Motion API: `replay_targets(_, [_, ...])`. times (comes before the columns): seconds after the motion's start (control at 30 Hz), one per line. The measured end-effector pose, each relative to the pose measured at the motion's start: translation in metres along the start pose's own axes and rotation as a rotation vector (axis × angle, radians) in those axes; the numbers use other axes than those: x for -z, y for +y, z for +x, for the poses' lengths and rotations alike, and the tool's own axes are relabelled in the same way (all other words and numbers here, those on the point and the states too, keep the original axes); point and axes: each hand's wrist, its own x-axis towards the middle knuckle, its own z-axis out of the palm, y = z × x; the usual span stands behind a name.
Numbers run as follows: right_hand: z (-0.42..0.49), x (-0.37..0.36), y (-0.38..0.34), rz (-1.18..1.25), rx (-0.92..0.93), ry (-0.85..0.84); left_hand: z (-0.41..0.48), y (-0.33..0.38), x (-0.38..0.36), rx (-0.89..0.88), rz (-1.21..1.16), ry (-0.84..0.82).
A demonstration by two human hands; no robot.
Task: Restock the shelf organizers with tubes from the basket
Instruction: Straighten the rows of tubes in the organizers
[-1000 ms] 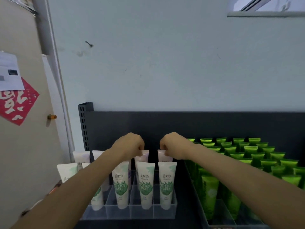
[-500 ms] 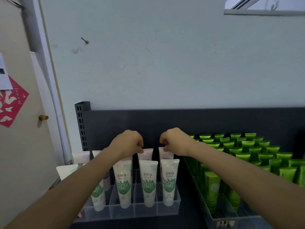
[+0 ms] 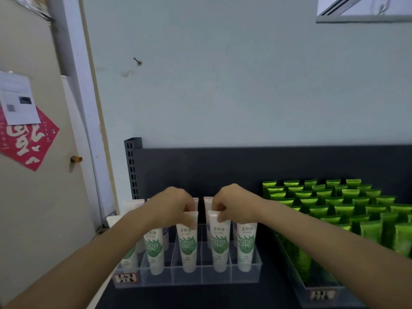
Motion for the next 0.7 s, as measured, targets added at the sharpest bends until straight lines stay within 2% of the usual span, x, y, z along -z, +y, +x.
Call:
replay_targets(0.4, [-0.001,-0.005,-0.005,-0.001,-0.009,0.062,-0.002,-0.015,-0.014,-0.026,-0.020,0.126])
replay_targets(0.57, [0.002,0.006,-0.004,0.093,-0.028,0.108,-0.006,-0.024,0.004,-0.053,0.006,0.206])
replay_targets(0.7, [0.018,0.012,-0.011,0.115,-0.027,0.160,-0.017,-0.047,0.027,0.012,0.072,0.266])
